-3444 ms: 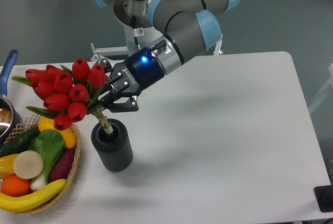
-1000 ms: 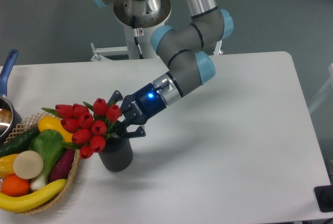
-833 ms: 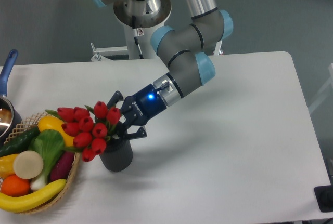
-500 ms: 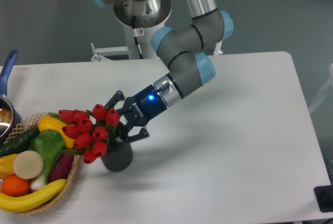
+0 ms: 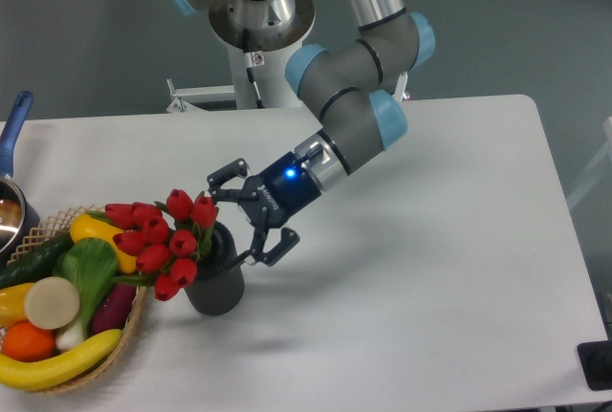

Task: Insert the flowers into the vase

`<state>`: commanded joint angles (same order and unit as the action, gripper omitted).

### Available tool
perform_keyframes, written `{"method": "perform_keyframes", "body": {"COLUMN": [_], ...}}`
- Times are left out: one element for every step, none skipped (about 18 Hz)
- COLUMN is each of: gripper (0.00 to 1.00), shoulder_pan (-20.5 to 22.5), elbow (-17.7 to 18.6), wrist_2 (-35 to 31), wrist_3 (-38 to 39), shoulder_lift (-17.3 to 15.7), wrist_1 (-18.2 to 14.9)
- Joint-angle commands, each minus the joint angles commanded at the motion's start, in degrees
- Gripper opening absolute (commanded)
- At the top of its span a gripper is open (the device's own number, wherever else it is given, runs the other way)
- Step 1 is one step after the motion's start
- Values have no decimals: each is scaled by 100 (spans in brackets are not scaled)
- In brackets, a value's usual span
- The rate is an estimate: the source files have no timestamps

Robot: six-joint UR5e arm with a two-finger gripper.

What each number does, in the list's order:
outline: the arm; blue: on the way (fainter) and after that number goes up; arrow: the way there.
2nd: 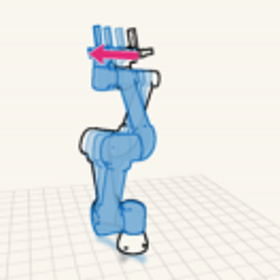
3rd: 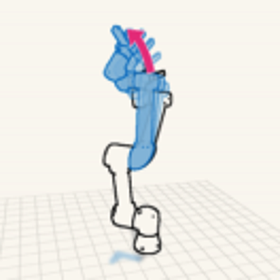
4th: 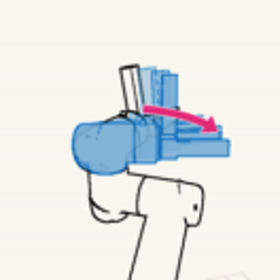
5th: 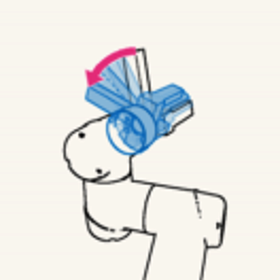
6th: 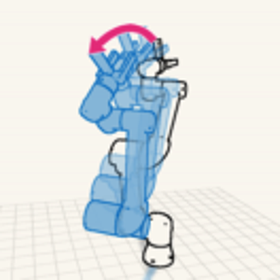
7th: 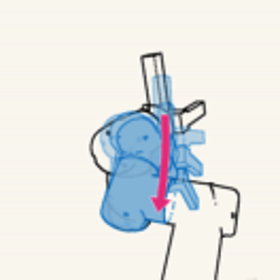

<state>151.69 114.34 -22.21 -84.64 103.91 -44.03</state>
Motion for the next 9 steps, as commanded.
{"method": "perform_keyframes", "body": {"gripper": [100,100,100,100,100,100,100,100,100], "shoulder_pan": [158,316,491,728,922,1124,1352,1459,1582], "elbow": [-17,-61,-79,-88,-97,-184,-237,-246,-333], "wrist_2": [-325,-711,-1123,-1484,-1819,-2170,-2478,-2760,-3023], "wrist_3": [-9,-35,-96,-201,-324,-447,-518,-580,-676], "shoulder_lift": [-202,-369,-554,-695,-783,-880,-924,-1038,-1178], "wrist_1": [0,0,0,0,0,-17,-18,-26,-35]}}
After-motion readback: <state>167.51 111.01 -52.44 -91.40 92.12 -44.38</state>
